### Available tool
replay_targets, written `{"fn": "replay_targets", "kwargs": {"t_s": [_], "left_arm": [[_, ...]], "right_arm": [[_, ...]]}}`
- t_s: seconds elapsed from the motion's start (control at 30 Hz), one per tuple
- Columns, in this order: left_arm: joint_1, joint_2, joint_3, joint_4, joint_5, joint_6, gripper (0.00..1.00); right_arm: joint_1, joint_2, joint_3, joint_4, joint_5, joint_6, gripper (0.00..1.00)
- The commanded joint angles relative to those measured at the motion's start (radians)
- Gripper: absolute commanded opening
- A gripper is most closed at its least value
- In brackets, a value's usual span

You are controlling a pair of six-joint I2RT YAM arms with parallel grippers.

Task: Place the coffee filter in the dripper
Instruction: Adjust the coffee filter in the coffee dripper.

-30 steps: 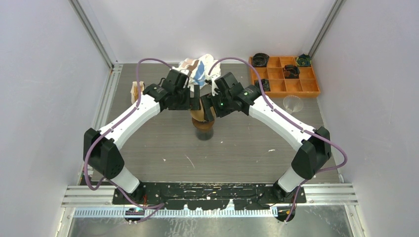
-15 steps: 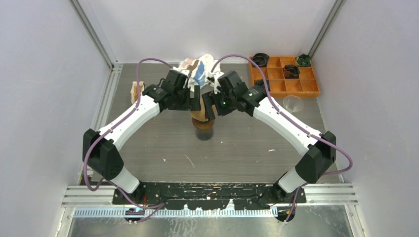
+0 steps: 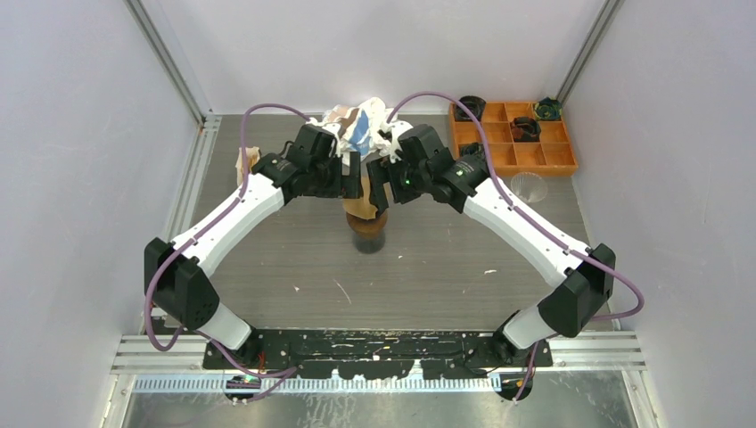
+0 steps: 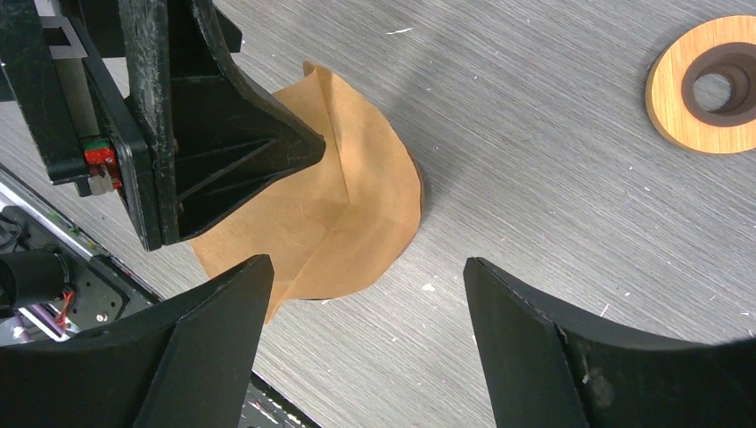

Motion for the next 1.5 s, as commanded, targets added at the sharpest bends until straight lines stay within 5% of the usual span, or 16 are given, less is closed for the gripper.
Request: {"fn": "replay_targets", "kwargs": {"t_s": [0.0,0.63,1.47], "left_arm": [[-0.001,-0.034,0.003,0.033,-0.002,0.014,0.93],[-0.001,-0.007,0.011,0.002,-0.072,0.028,0.92],[-0.001,-0.014,0.010,0.007,-0.049,0.029,0.92]], "right_arm": [[0.003,0.000,0.038,0.028,0.003,0.025,0.85],[0.003,0.097,0.082,-0.127,0.091,-0.010,0.84],[0.004,0.146,0.111,-0.127,0.059,0.004,0.83]]}}
